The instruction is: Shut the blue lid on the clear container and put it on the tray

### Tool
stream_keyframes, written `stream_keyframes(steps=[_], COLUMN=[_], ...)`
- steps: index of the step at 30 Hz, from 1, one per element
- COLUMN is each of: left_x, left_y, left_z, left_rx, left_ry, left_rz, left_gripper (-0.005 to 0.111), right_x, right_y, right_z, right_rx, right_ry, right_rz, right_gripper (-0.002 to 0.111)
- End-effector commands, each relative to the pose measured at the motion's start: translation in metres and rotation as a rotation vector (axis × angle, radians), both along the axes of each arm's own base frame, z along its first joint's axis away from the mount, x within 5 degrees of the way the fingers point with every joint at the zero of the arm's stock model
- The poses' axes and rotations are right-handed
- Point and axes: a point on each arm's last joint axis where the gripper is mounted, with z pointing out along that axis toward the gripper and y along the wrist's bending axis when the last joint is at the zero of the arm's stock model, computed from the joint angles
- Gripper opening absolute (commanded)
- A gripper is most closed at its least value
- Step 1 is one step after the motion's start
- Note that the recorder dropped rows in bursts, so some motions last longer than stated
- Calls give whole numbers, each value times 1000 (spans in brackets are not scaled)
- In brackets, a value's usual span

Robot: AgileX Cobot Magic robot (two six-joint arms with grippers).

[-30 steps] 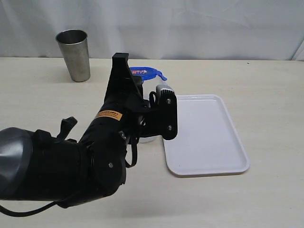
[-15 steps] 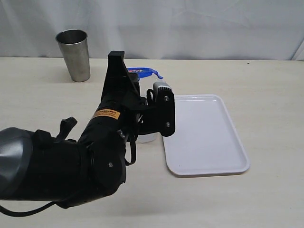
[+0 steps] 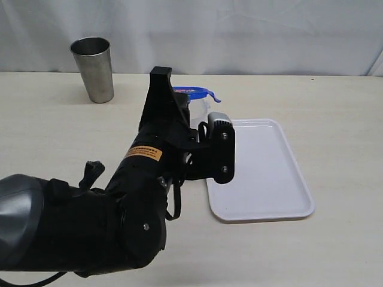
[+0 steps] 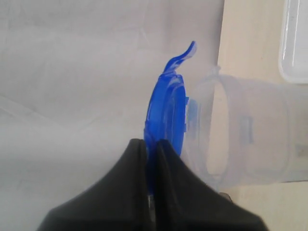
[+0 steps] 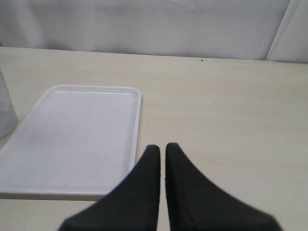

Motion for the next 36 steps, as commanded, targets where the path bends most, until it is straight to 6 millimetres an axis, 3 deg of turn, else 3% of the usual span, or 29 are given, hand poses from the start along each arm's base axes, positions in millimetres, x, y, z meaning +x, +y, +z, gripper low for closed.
stream_keyframes(steps=[1, 36], left_x=[0, -12], left_y=[1, 4], left_z=[1, -16], left_rx=[26, 74], left_ry=[-18, 58], left_rz=[8, -36], left_gripper=[0, 0], right_x=[0, 0], right_y=[0, 0], right_z=[0, 0], right_rx=[9, 9], right_ry=[-5, -5], right_rz=[0, 0], right_gripper=[4, 4])
